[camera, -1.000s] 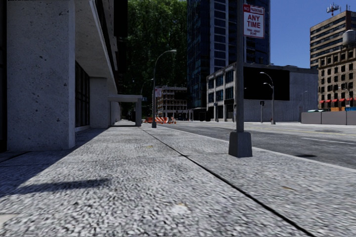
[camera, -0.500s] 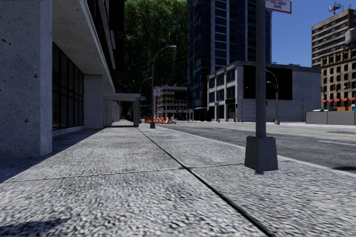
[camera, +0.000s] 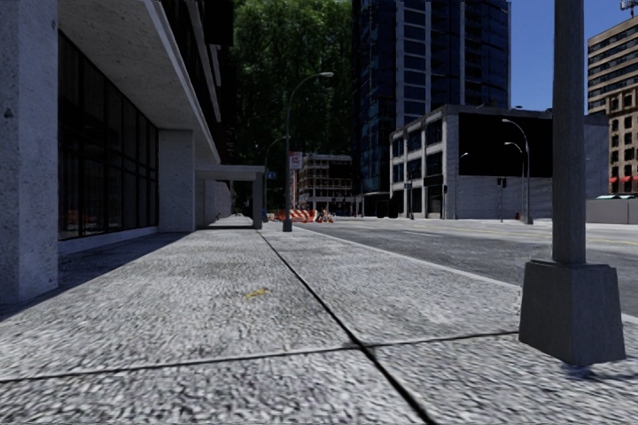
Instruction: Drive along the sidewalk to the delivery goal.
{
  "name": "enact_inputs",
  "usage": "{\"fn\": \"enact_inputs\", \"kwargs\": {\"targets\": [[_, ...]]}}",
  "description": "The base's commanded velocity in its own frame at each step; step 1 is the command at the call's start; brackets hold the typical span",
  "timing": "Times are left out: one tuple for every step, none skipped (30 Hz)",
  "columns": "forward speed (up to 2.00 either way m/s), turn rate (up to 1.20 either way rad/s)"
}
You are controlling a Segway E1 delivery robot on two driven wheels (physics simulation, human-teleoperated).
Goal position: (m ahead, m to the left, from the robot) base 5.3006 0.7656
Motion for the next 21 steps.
{"fn": "enact_inputs", "kwargs": {"targets": [[2.0,0.27],[2.0,0.27],[2.0,0.27],[2.0,0.27],[2.0,0.27],[2.0,0.27],[2.0,0.27],[2.0,0.27],[2.0,0.27],[2.0,0.27],[2.0,0.27],[2.0,0.27],[2.0,0.27],[2.0,0.27],[2.0,0.27],[2.0,0.27],[2.0,0.27],[2.0,0.27],[2.0,0.27],[2.0,0.27],[2.0,0.27]]}}
